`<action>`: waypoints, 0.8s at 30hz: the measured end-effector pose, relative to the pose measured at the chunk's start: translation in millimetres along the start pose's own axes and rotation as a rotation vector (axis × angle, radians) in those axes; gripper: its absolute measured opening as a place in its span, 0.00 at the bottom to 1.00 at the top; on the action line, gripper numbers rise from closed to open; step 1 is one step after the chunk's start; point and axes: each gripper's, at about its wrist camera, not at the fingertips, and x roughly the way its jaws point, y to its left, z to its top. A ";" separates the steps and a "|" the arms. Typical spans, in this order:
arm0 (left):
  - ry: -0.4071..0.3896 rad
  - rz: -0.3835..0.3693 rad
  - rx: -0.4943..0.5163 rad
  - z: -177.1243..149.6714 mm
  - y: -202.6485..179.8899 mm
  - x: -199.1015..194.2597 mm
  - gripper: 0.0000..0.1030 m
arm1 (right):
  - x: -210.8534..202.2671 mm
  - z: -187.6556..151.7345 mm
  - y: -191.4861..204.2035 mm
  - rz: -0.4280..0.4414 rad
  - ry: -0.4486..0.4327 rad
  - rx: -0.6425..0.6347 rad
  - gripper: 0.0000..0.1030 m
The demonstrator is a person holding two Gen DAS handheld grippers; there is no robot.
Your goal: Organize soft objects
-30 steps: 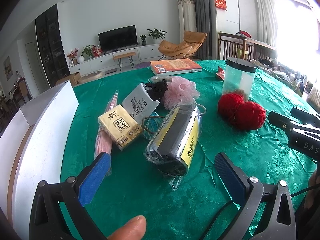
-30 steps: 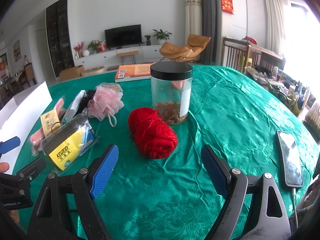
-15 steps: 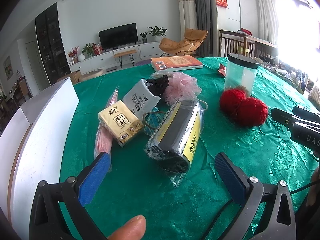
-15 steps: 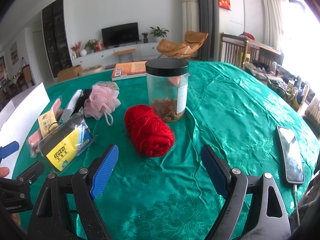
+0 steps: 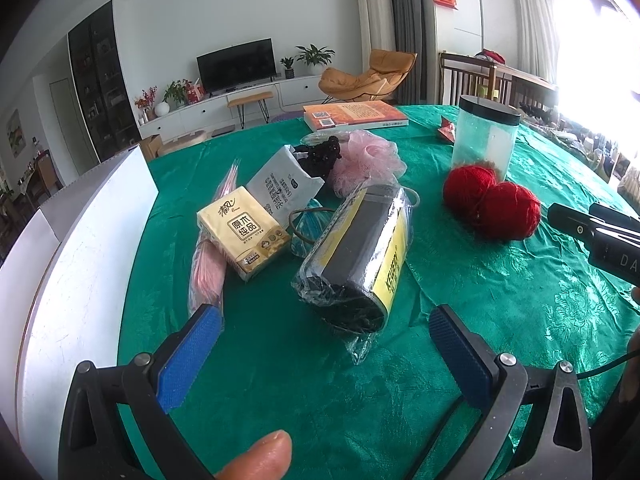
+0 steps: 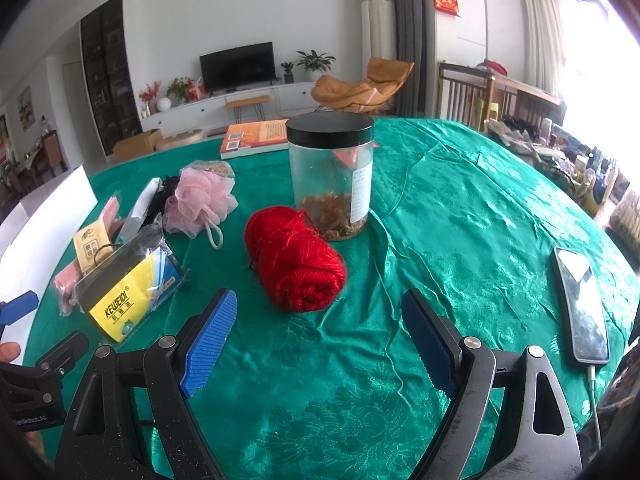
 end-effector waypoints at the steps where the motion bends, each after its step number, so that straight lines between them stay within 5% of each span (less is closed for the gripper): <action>1: 0.003 0.000 0.001 -0.6 -0.1 0.5 1.00 | 0.0 0.1 -0.2 0.000 0.000 0.000 0.84; 24: 0.193 0.015 -0.051 -22.7 16.7 42.8 1.00 | 5.5 -0.2 -5.1 0.002 0.031 0.018 0.84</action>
